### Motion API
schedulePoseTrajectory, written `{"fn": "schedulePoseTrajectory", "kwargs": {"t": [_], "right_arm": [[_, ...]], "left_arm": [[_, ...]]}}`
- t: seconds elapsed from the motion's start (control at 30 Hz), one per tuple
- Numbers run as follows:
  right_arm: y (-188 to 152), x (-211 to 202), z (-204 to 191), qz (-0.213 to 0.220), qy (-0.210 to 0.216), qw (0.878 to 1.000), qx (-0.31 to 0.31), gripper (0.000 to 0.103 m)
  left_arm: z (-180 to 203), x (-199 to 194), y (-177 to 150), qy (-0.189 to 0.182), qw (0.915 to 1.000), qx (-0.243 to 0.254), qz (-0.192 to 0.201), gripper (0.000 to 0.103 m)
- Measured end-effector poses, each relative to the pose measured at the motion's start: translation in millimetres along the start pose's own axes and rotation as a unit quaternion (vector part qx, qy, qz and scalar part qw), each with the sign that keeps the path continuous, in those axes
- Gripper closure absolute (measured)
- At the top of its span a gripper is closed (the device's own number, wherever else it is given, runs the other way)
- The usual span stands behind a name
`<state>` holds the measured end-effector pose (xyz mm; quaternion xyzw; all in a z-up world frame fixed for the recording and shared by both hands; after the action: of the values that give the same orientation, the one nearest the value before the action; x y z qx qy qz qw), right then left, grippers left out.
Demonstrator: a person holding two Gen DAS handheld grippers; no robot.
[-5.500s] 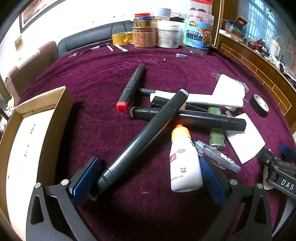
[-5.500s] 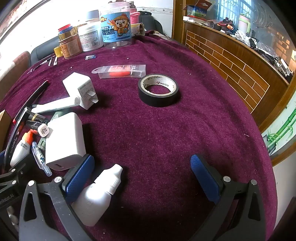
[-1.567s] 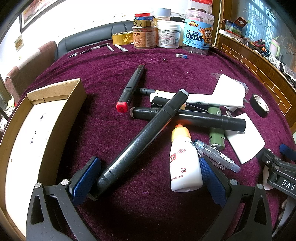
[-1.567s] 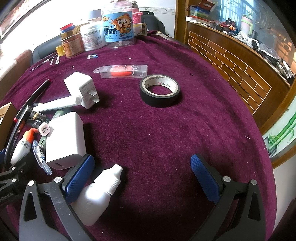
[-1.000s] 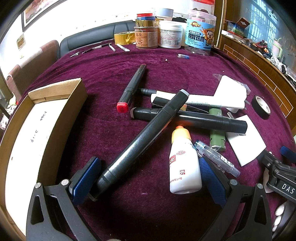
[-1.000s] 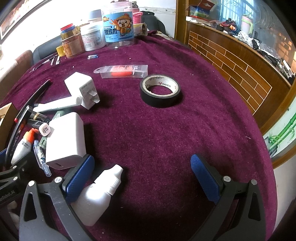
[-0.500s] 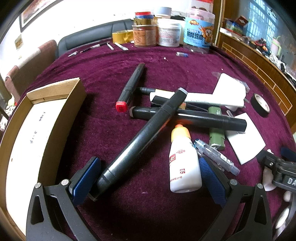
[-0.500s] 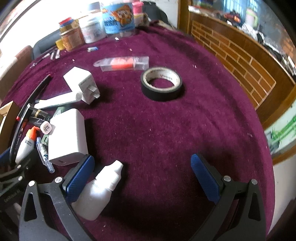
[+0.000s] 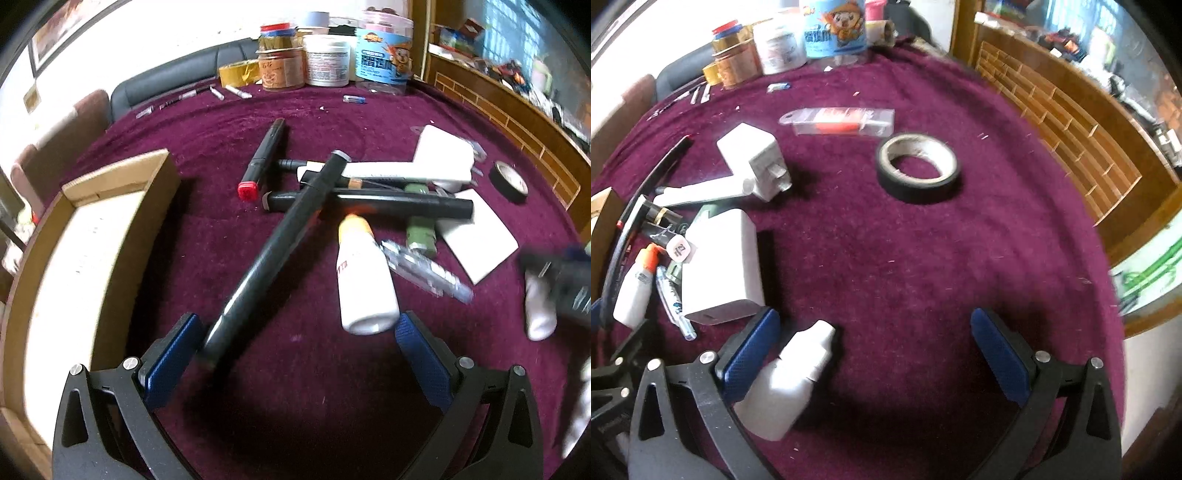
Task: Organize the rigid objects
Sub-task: 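Lower the left tool onto a black marker and close it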
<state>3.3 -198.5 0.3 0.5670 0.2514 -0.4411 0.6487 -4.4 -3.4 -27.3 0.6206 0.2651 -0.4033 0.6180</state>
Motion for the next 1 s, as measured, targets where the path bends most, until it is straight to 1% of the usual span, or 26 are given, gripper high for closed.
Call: {"fn": "schedulePoseTrajectory", "kwargs": {"t": [0.03, 0.07, 0.1, 0.13, 0.17, 0.2, 0.23, 0.27, 0.3, 0.33, 0.37, 0.4, 0.43, 0.47, 0.53, 0.57, 0.67, 0.7, 0.73, 0.77, 0.83, 0.87, 0.9, 0.93, 1.0], "right_arm": [[2, -16, 7, 0.024, -0.001, 1.0, 0.014, 0.009], [5, -35, 17, 0.048, 0.004, 0.998, 0.031, 0.009], [6, -50, 25, 0.065, 0.009, 0.997, 0.044, 0.009], [10, -79, 38, 0.1, 0.017, 0.993, 0.061, 0.009], [12, -98, 45, 0.126, 0.018, 0.989, 0.072, 0.009], [15, -127, 58, 0.172, 0.021, 0.981, 0.092, 0.008], [16, -144, 63, 0.201, 0.026, 0.974, 0.105, 0.008], [15, -169, 74, 0.244, 0.043, 0.96, 0.13, 0.006], [14, -183, 78, 0.266, 0.061, 0.951, 0.147, 0.0], [13, -192, 83, 0.279, 0.091, 0.941, 0.167, 0.0], [12, -194, 88, 0.275, 0.126, 0.935, 0.184, 0.0], [13, -186, 91, 0.253, 0.15, 0.934, 0.201, 0.0], [14, -175, 93, 0.226, 0.154, 0.937, 0.216, 0.0], [14, -161, 93, 0.202, 0.147, 0.942, 0.226, 0.0], [12, -140, 88, 0.181, 0.129, 0.948, 0.226, 0.0], [6, -131, 85, 0.18, 0.1, 0.952, 0.227, 0.0], [-11, -125, 71, 0.207, 0.059, 0.951, 0.222, 0.0], [-17, -122, 71, 0.209, 0.058, 0.952, 0.217, 0.0], [-17, -115, 63, 0.203, 0.07, 0.954, 0.21, 0.0], [-16, -103, 57, 0.182, 0.089, 0.959, 0.201, 0.0], [-17, -85, 58, 0.143, 0.105, 0.965, 0.194, 0.0], [-19, -77, 57, 0.132, 0.111, 0.967, 0.189, 0.0], [-20, -73, 57, 0.126, 0.117, 0.967, 0.186, 0.0], [-22, -72, 59, 0.123, 0.118, 0.968, 0.183, 0.0], [-26, -65, 56, 0.122, 0.109, 0.971, 0.173, 0.0]], "left_arm": [[4, -9, -3, -0.001, 0.9999, 0.015, 0.003, 0.008], [6, -18, -5, -0.006, 0.9997, 0.022, 0.011, 0.012], [7, -34, -4, -0.014, 0.9993, 0.024, 0.026, 0.012], [8, -49, -1, -0.022, 0.9985, 0.024, 0.043, 0.011], [7, -72, 5, -0.029, 0.9972, 0.021, 0.065, 0.011], [6, -100, 12, -0.033, 0.9955, 0.018, 0.087, 0.011], [5, -123, 17, -0.036, 0.9933, 0.018, 0.109, 0.011], [2, -156, 22, -0.042, 0.9875, 0.022, 0.15, 0.007], [0, -181, 24, -0.046, 0.9803, 0.029, 0.19, 0.002], [-3, -201, 25, -0.052, 0.9719, 0.037, 0.226, 0.001], [-8, -213, 23, -0.068, 0.9662, 0.044, 0.245, 0.001], [-11, -212, 21, -0.076, 0.9683, 0.043, 0.234, 0.001], [-16, -204, 19, -0.074, 0.9745, 0.035, 0.209, 0.001], [-21, -194, 16, -0.071, 0.9789, 0.026, 0.19, 0.001], [-28, -175, 11, -0.072, 0.9823, 0.015, 0.172, 0.001], [-31, -163, 9, -0.07, 0.9858, 0.011, 0.152, 0.001], [-30, -136, 6, -0.081, 0.9904, 0.01, 0.112, 0.001], [-28, -129, 5, -0.078, 0.9915, 0.013, 0.103, 0.001], [-26, -122, 4, -0.071, 0.9927, 0.016, 0.096, 0.001], [-23, -116, 6, -0.067, 0.9934, 0.023, 0.091, 0.001], [-17, -102, 9, -0.065, 0.994, 0.038, 0.08, 0.001], [-16, -96, 9, -0.06, 0.9946, 0.043, 0.072, 0.001], [-17, -89, 10, -0.06, 0.995, 0.047, 0.064, 0.003], [-17, -81, 13, -0.065, 0.995, 0.052, 0.055, 0.008], [-19, -64, 20, -0.08, 0.9946, 0.058, 0.03, 0.026]]}}
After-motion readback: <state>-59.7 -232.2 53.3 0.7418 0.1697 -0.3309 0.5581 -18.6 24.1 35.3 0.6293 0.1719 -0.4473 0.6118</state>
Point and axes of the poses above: each gripper's, at about its wrist camera, not at the fingertips, and x roughly the way its jaws point, z to its right, y to its top, the point moved 4 cm from there along x, roughly the way its jaws point, and after that the axes turned 12 degrees about -y, right-handed, at the moved point
